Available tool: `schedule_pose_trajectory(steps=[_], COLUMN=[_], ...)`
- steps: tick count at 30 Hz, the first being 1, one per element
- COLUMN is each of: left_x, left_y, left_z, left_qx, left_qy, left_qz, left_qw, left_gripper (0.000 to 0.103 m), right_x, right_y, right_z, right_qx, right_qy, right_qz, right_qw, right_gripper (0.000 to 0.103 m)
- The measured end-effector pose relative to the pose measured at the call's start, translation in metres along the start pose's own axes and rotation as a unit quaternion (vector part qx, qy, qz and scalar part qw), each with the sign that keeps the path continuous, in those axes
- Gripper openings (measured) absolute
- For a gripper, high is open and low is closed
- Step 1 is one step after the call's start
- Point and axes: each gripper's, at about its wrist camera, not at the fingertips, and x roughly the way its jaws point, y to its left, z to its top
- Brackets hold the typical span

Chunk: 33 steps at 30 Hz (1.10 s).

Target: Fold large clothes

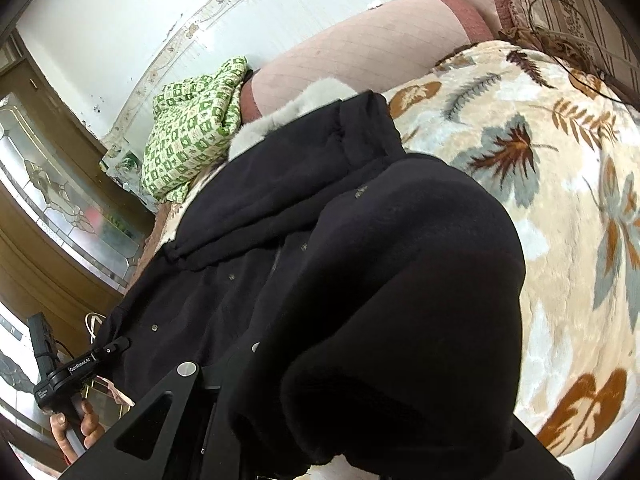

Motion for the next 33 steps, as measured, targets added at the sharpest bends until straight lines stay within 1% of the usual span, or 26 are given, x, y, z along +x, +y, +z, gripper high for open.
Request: schedule_pose_trajectory(steps=[6,11,18,23,31,33], left_x=[-0.009,-0.016,-0.012,-0.002,0.024,0.034], left_y=[-0.01,-0.014,-0.021,-0.027,-0.037,-0.04], left_z=[0.026,0.06,0.099,0.135,0.185,0.199], left_qx=[0.009,0.004,0.008,0.01,0.02,0.024], left_qy=[-0.023,-0.043,-0.055,-0.067,-0.07,-0.07], left_qz=[-0.002,-0.008,-0.005,0.005,0.023,0.035], left_qw=[0.9997,0.999,0.9984,0.9977,0.9971,0.9966], left_gripper=[0.014,0.014,0.014,0.014,0.014,0.014], right_x=[-0.001,0.001,0.012,0.026,0.063,0.074], right_y=[0.018,0.034,0.043,0.049,0.052,0.051], right_z=[0.027,0.056,0.097,0.128,0.175,0.185], right_qx=[-0.018,-0.034,-0.034,-0.036,-0.028,-0.023], right_qy=[-0.013,-0.027,-0.032,-0.037,-0.036,-0.034], right_qz=[-0.001,-0.008,-0.012,-0.017,-0.023,-0.024], right_qw=[1.0,0.999,0.999,0.999,0.999,0.999], right_gripper=[0.018,0.018,0.018,0.017,0.017,0.017])
